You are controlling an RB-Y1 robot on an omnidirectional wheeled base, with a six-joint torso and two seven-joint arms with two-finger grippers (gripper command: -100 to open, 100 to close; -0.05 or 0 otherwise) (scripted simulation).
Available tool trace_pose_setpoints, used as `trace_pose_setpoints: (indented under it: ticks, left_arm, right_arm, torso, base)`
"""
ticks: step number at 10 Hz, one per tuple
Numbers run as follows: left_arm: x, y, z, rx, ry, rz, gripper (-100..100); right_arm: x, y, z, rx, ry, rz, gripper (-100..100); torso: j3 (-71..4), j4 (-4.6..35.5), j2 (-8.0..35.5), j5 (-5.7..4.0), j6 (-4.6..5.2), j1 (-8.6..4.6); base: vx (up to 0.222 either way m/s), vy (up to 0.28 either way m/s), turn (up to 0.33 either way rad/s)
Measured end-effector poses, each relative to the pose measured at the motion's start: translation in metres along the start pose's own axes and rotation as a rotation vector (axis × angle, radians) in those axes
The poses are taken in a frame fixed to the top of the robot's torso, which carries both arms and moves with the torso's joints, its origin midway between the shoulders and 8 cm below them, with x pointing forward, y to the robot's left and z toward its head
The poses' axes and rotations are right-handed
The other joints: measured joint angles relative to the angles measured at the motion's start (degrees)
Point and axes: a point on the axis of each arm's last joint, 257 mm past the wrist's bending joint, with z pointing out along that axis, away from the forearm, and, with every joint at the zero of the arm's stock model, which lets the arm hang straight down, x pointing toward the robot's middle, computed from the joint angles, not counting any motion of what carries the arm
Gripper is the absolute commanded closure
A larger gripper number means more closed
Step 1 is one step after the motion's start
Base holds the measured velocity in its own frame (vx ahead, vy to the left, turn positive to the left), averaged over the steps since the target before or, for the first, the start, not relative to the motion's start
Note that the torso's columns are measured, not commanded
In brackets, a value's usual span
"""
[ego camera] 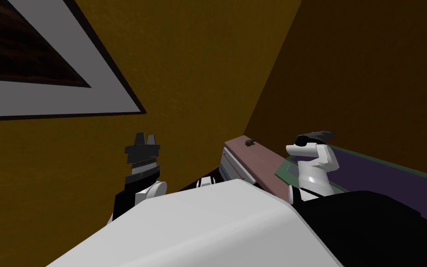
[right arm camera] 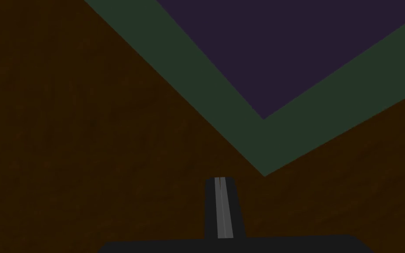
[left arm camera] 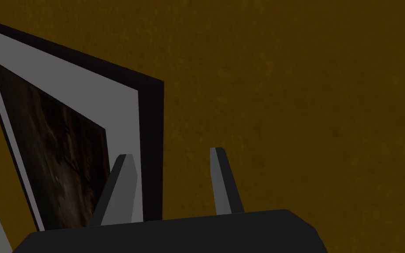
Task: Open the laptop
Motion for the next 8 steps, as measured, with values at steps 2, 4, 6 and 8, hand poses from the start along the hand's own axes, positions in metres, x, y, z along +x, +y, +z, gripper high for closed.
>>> trace_pose_setpoints:
  ticks: [2, 4, 6, 8]
  left_arm:
    - [0.0, 0.0, 0.0, 0.0, 0.0, 0.0, 0]
    - [0.0, 0.0, 0.0, 0.0, 0.0, 0.0, 0]
    - [0.0, 0.0, 0.0, 0.0, 0.0, 0.0, 0]
    - [0.0, 0.0, 0.0, 0.0, 0.0, 0.0, 0]
  right_arm:
    - [-0.011, -0.022, -0.001, 0.071, -0.033, 0.018, 100]
    - [-0.007, -0.043, -0.004, 0.126, -0.035, 0.03, 100]
    - [-0.006, -0.065, -0.002, 0.191, -0.041, 0.035, 100]
    - [-0.009, -0.086, -0.004, 0.25, -0.055, 0.051, 100]
  torso:
    - [0.1, 0.0, 0.1, 0.01, 0.18, 0.01]
    - [0.0, 0.0, 0.1, -0.01, 0.02, -0.04]
    - [0.0, 0.0, 0.0, 0.01, 0.17, 0.0]
    - [0.0, 0.0, 0.0, -0.01, 0.04, -0.01]
  base:
    - [-0.019, -0.007, -0.026]
    - [-0.083, -0.027, 0.222]
    - [-0.028, -0.001, -0.021]
    - [-0.083, -0.021, 0.21]
